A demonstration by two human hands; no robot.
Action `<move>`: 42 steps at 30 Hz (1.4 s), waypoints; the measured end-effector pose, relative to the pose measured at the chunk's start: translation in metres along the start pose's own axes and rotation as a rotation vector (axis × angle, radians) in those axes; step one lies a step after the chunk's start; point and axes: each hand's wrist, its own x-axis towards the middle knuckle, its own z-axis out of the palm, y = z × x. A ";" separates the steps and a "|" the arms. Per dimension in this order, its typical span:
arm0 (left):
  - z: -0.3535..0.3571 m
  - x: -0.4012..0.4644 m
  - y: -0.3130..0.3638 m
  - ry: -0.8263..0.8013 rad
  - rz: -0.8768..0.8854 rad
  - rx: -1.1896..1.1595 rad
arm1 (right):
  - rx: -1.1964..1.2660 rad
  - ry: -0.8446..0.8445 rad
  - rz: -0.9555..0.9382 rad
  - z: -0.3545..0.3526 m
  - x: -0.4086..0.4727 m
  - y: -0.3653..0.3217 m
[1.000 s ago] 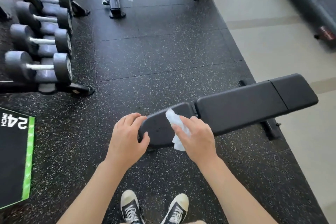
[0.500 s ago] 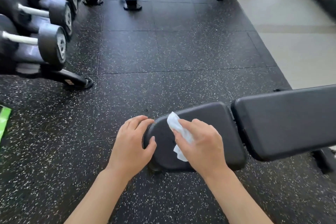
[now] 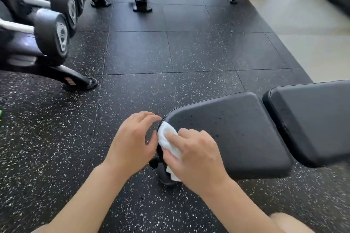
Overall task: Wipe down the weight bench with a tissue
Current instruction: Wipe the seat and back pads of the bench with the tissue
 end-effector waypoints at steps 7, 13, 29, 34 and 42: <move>0.010 0.000 -0.003 -0.042 0.025 -0.035 | -0.191 0.110 0.212 0.002 0.026 0.049; 0.014 0.016 -0.002 -0.040 -0.015 -0.039 | -0.107 0.087 0.069 0.015 0.003 0.016; 0.009 0.013 -0.013 -0.065 -0.026 -0.029 | -0.101 0.099 -0.010 0.017 -0.005 0.005; 0.017 0.016 -0.006 -0.043 0.023 -0.087 | -0.016 0.092 -0.051 0.013 -0.028 0.021; 0.045 0.029 0.009 -0.081 0.097 -0.131 | -0.133 0.246 0.213 -0.009 -0.050 0.064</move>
